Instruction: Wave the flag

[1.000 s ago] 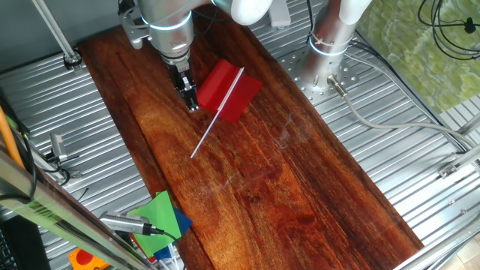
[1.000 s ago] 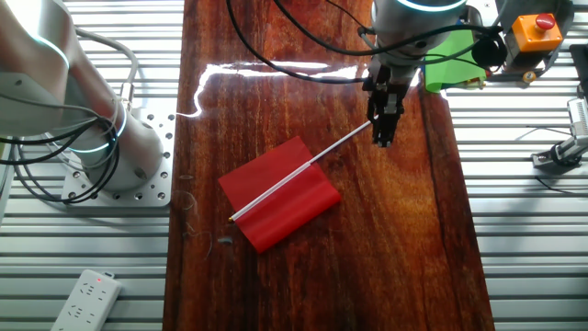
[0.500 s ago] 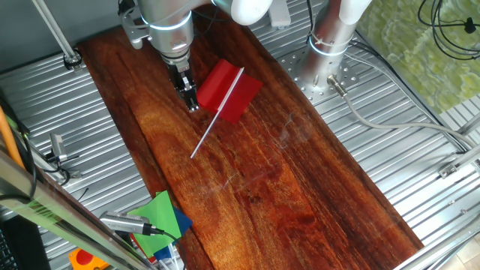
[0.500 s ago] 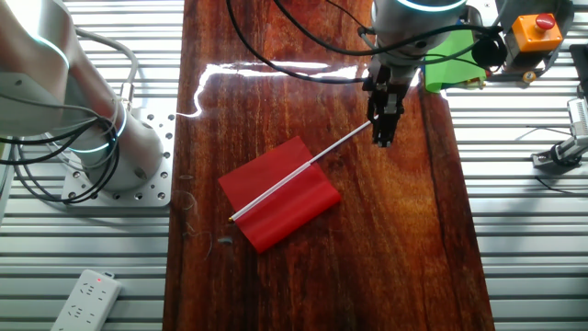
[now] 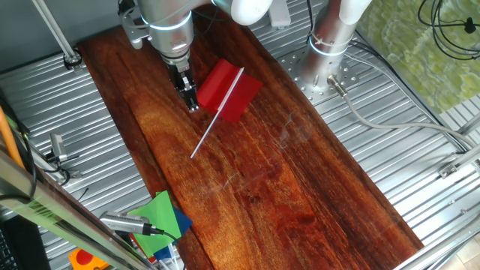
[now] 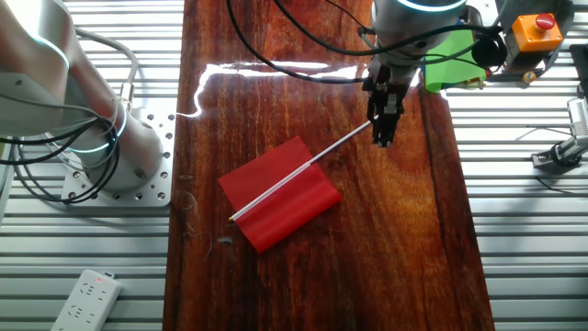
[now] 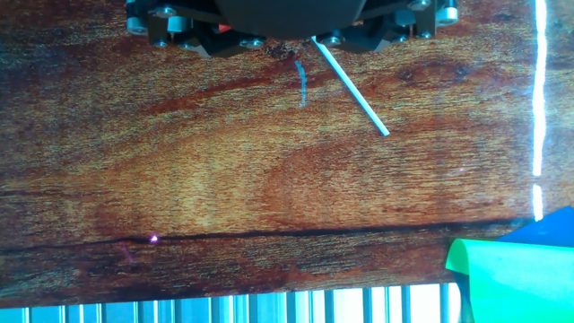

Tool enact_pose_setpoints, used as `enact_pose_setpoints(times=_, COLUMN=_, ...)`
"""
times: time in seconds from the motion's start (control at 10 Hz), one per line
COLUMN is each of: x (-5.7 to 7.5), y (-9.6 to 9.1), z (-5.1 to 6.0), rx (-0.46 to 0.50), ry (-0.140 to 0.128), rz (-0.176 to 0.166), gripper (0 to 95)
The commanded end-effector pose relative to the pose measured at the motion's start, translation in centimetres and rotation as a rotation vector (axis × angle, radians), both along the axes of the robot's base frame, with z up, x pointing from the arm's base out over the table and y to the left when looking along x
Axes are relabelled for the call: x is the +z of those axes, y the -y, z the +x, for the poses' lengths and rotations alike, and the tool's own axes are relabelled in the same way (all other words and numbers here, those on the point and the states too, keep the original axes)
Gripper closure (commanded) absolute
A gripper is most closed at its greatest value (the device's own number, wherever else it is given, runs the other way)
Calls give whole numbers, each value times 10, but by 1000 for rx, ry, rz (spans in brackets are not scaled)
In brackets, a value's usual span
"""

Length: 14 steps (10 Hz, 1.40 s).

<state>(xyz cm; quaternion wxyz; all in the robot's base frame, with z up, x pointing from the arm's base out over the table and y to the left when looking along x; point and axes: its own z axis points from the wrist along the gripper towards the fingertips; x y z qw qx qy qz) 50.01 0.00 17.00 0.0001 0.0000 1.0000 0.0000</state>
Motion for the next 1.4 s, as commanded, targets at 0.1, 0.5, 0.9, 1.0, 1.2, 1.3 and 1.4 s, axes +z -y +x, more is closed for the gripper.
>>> enact_pose_setpoints(times=0.1, x=0, y=0, z=0, rx=120, ry=57, rz=220, gripper=950)
enact_pose_setpoints(times=0.5, x=0, y=-2, z=1, rx=98, ry=36, rz=225, gripper=950)
enact_pose_setpoints(times=0.9, x=3, y=-3, z=11, rx=94, ry=-9, rz=223, gripper=950)
enact_pose_setpoints(times=1.0, x=3, y=-3, z=11, rx=94, ry=-14, rz=221, gripper=950)
enact_pose_setpoints(times=1.2, x=2, y=-2, z=11, rx=105, ry=-20, rz=220, gripper=950)
enact_pose_setpoints(times=1.3, x=2, y=-1, z=12, rx=112, ry=-21, rz=221, gripper=950)
enact_pose_setpoints(times=1.4, x=0, y=1, z=14, rx=117, ry=-25, rz=221, gripper=950)
